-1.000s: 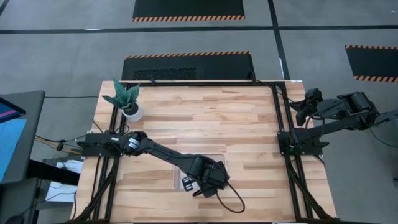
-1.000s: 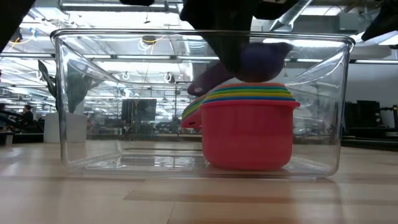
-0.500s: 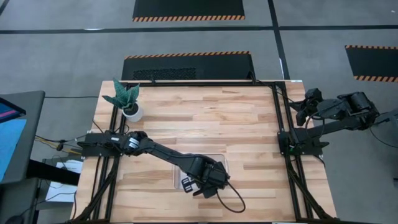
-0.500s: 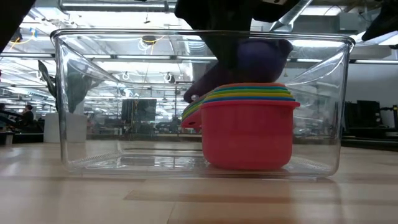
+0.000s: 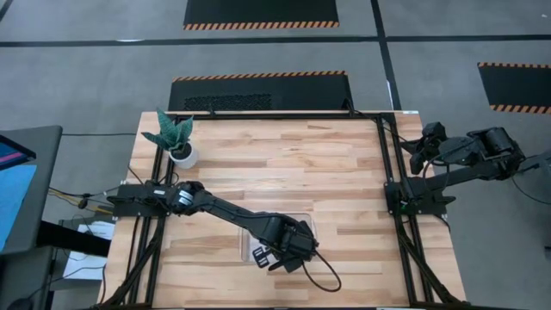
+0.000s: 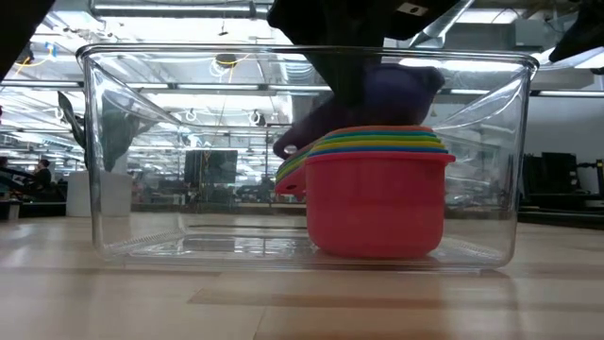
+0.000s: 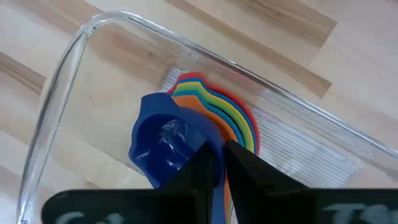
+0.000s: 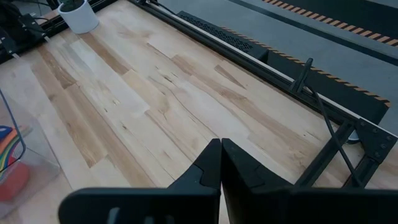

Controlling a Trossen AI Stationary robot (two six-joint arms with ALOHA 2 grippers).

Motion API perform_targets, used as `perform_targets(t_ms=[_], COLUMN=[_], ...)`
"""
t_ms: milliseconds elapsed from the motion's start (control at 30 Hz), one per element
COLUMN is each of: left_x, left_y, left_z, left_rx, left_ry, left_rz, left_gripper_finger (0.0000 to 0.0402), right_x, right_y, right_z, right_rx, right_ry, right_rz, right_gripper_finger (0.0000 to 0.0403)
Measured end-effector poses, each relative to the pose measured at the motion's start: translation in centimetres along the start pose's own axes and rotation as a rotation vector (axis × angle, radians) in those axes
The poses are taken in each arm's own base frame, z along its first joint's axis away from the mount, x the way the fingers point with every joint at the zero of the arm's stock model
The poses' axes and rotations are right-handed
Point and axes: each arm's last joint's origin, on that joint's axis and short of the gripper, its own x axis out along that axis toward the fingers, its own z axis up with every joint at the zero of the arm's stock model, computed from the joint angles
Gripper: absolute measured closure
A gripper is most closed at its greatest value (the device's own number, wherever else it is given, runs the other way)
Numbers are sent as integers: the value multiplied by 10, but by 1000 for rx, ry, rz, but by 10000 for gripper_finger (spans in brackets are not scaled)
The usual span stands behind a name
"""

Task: Nest measuring cups in basket
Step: Stack the dark blue measuring cup on top of the orange measuring cup in the transparent bin

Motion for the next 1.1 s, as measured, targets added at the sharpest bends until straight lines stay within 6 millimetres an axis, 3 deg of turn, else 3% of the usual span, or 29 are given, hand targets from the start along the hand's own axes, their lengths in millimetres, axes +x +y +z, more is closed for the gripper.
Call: perform_targets(t_ms=[400,867,1100], left_x=[0,0,-4], left_y=[3,4,-2], left_z=[-3,-8,-14], left_rx=[-8,-167,-405], left_ry=[6,33,101], left_rz=[4,-15,-57], left_gripper_finger=[371,300,307], right_x=[0,0,0], right_y=[-2,-3,-3], right_z=[-2,-3,-3], right_rx=[-15,-26,-26], right_ry=[14,25,26], right_rz=[-13,-23,-23], right_gripper_finger=[377,377,377])
